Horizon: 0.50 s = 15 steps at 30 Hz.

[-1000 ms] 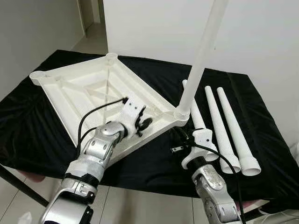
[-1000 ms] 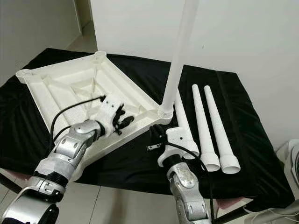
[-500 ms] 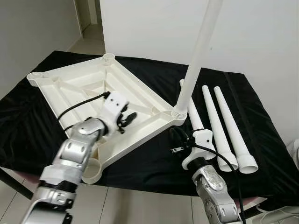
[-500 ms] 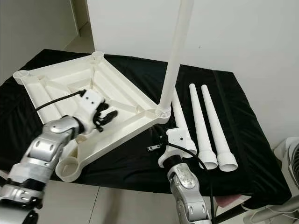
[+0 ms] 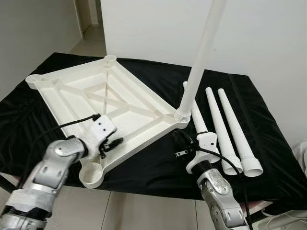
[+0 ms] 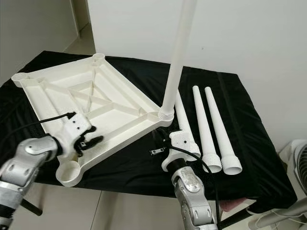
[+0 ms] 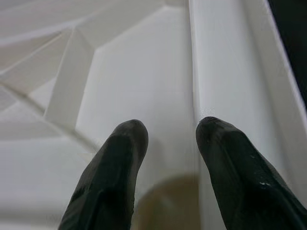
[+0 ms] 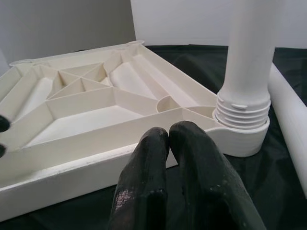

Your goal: Building children table

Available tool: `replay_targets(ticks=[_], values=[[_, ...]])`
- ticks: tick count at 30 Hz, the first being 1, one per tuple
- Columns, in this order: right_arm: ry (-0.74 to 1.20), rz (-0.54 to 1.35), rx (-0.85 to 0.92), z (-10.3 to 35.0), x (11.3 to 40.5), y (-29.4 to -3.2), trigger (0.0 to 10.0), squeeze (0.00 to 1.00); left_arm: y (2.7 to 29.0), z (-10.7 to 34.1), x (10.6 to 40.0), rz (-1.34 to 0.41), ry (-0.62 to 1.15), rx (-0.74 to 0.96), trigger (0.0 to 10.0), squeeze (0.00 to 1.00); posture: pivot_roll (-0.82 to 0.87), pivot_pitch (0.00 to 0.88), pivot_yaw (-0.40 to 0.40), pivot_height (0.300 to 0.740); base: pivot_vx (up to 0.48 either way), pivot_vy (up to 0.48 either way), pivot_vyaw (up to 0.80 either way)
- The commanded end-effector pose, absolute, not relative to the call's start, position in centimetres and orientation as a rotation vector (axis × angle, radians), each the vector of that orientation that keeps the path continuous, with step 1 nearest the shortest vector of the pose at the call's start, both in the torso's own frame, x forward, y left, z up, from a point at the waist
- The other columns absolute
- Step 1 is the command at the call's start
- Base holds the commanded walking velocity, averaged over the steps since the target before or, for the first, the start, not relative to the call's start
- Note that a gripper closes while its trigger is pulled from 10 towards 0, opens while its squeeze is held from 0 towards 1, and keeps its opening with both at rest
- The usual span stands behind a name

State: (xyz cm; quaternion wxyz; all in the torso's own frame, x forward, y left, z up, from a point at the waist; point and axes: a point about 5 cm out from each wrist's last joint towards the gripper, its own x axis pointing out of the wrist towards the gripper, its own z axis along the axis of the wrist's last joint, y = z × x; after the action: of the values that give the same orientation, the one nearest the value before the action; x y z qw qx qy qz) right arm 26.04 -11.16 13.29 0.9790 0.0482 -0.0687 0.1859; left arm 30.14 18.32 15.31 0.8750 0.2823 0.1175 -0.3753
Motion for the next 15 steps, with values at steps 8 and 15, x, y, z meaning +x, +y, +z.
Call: replay_targets(ticks=[8,15], values=[[-0.126,0.372,0.093,12.9,25.9,-11.2,10.0,0.00,22.9,15.8,29.7,-0.763,0.331,0.639,10.0,0.00,-0.06,0.000,-0.033,0.740,0.000,0.000,0.00],[-0.127,0.370,0.088,12.9,26.0,-11.3,10.0,0.00,25.1,16.8,30.6,-0.666,0.336,0.703,10.0,0.00,-0.07,0.000,-0.031,0.740,0.000,0.000,0.00]])
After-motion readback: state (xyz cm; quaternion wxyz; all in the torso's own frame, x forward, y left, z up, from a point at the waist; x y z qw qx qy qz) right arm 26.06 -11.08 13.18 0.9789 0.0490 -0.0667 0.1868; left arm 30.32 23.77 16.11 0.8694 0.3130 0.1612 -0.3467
